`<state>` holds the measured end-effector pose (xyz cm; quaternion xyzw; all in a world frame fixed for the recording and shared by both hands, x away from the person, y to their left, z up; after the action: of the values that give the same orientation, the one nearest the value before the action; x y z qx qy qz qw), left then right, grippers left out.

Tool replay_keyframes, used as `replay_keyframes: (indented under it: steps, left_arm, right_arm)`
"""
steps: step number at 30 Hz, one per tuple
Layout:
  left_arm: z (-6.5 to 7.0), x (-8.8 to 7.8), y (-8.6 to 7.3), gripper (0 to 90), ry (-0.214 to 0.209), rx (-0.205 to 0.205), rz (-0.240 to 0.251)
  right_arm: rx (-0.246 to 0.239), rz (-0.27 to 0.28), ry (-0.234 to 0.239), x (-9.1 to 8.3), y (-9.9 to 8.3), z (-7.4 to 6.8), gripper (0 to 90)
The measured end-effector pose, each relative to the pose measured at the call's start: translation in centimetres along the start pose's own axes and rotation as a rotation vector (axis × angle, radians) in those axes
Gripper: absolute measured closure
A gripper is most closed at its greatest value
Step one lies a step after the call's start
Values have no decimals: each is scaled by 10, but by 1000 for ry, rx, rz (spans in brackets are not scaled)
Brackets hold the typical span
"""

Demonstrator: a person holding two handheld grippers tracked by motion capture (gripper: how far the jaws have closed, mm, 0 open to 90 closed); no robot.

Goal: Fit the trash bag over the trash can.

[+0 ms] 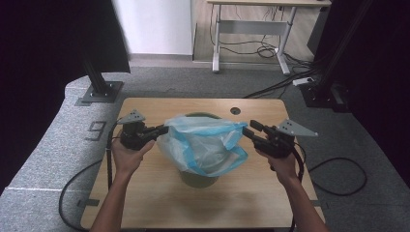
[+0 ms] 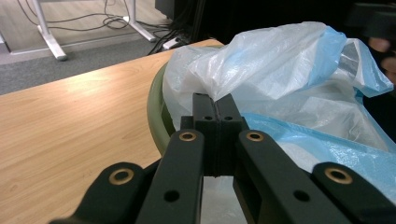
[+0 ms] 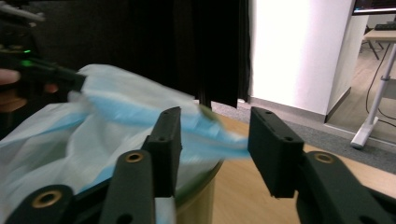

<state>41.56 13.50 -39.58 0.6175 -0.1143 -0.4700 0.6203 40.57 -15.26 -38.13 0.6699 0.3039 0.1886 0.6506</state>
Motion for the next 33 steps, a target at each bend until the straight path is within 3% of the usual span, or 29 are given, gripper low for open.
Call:
replay_keyframes:
  steps: [5,7,12,16,22,23,24,25,26,27,30,33]
  left_arm:
    - [1,-1,0,900,1,-4,0]
    - [1,-1,0,900,0,-4,0]
    - [1,0,-1,900,2,-8,0]
    - [0,0,-3,900,1,-9,-3]
    - [0,-2,-2,900,-1,-10,2]
    - [0,-2,-2,900,-2,-11,3]
    - [1,-2,-2,900,-3,-11,6]
    - [1,-2,-2,899,-3,-11,6]
    - [0,-3,-2,900,-3,-8,8]
    - [0,-3,-2,900,-3,-6,9]
    - [-2,-5,-1,899,7,-5,19]
    - [-5,-6,0,900,10,-12,26]
  right_arm:
    - [1,-34,54,-22,-20,-18,476]
    - [4,-43,68,-22,-23,-22,472]
    - [-10,-85,120,-14,-40,-46,436]
    - [-12,-92,142,-7,-43,-57,415]
    - [-38,-109,127,1,-42,-66,404]
    - [-46,-118,113,3,-42,-66,426]
    - [-66,-117,71,7,-43,-62,555]
    - [-66,-117,71,7,-43,-62,555]
    - [-93,-107,40,10,-43,-59,695]
    - [-93,-107,40,10,-43,-59,695]
    - [-93,-91,14,13,-40,-51,860]
    - [-88,-82,-3,15,-37,-41,887]
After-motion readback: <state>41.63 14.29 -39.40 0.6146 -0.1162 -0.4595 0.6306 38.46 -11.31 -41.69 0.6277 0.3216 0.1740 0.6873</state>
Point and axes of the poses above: each handheld gripper's, and its own axes: x roughly forward along the jaws, y roughly out of its top, z roughly to its right, the point moved 10 cm from there along x, roughly forward along the jaws, and after that the axes turned 4 degrees about -y, right-handed, at the moved point
